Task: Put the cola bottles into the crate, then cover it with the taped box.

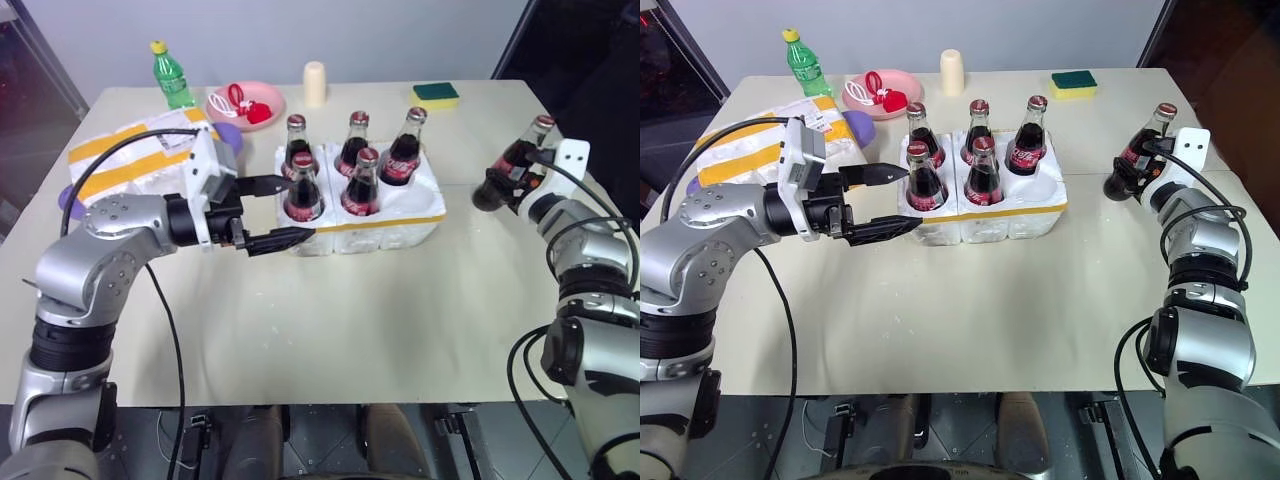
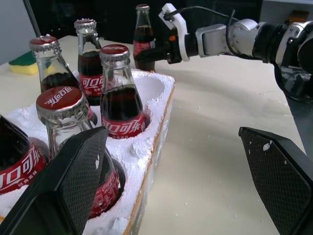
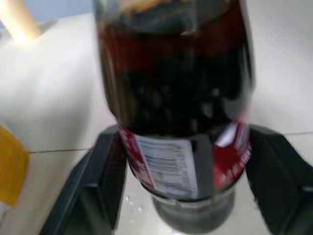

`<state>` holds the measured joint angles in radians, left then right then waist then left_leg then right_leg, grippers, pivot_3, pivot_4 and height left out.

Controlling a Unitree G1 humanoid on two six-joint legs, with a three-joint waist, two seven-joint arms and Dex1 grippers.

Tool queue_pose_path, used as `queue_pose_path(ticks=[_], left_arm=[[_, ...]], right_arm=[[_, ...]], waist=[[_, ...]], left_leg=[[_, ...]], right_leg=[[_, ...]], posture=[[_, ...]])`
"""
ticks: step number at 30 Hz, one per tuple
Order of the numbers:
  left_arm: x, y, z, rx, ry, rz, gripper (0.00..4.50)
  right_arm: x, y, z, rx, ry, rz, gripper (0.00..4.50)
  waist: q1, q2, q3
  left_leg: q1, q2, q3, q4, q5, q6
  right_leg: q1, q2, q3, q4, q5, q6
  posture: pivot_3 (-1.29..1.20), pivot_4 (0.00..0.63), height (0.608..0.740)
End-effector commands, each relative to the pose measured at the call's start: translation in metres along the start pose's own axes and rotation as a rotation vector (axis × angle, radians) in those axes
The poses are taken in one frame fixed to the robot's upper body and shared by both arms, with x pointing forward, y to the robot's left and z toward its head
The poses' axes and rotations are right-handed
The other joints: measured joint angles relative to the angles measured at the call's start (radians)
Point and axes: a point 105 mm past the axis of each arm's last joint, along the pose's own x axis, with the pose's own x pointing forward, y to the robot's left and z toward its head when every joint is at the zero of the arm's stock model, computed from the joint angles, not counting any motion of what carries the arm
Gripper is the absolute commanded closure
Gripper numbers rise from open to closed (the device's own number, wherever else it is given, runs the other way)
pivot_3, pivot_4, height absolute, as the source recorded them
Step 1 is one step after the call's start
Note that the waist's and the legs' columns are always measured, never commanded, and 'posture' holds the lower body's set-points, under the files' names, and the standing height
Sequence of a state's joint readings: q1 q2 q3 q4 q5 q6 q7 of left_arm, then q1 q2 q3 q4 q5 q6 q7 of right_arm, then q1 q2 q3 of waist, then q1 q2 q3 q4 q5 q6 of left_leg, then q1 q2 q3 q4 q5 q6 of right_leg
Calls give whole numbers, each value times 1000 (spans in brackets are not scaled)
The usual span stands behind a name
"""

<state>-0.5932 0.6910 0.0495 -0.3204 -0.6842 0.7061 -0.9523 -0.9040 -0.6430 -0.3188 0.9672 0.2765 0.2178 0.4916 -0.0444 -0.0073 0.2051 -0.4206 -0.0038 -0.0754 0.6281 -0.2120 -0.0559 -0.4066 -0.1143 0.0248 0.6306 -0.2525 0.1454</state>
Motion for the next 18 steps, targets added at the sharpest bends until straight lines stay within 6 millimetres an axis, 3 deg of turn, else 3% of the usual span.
queue_pose_path(ticks=[1,6,10,12,15,18], left_arm=[[-1,0,11,51,-21,3,0],[-1,0,10,46,-19,2,0],[-2,0,9,41,-19,2,0],[-2,0,9,39,-18,2,0],[-1,1,8,37,-18,2,0],[-1,2,8,38,-20,3,0]], right_arm=[[-2,12,37,-31,-145,72,1741],[-17,27,67,-65,-260,160,1741],[-47,62,119,-20,-408,331,1741],[-61,77,133,11,-435,416,1741],[-79,101,136,14,-394,547,1741],[-88,120,120,-67,-298,627,1741]], waist=[[-2,1,0],[0,3,2],[-1,6,4],[1,6,4],[3,6,4],[8,5,3]], left_leg=[[0,0,0,0,0,0],[-1,0,0,-1,0,0],[-2,0,0,0,0,0],[-2,0,0,-1,0,0],[-2,0,-1,0,0,0],[-2,0,-1,1,0,0]], right_leg=[[0,0,0,0,0,0],[-1,0,0,0,0,0],[-3,0,0,1,0,0],[-4,0,0,2,0,0],[-3,0,0,2,0,0],[-2,0,0,1,0,0]], posture=[[0,150,739],[0,150,739],[0,150,739],[0,150,739],[0,150,739],[0,150,739]])
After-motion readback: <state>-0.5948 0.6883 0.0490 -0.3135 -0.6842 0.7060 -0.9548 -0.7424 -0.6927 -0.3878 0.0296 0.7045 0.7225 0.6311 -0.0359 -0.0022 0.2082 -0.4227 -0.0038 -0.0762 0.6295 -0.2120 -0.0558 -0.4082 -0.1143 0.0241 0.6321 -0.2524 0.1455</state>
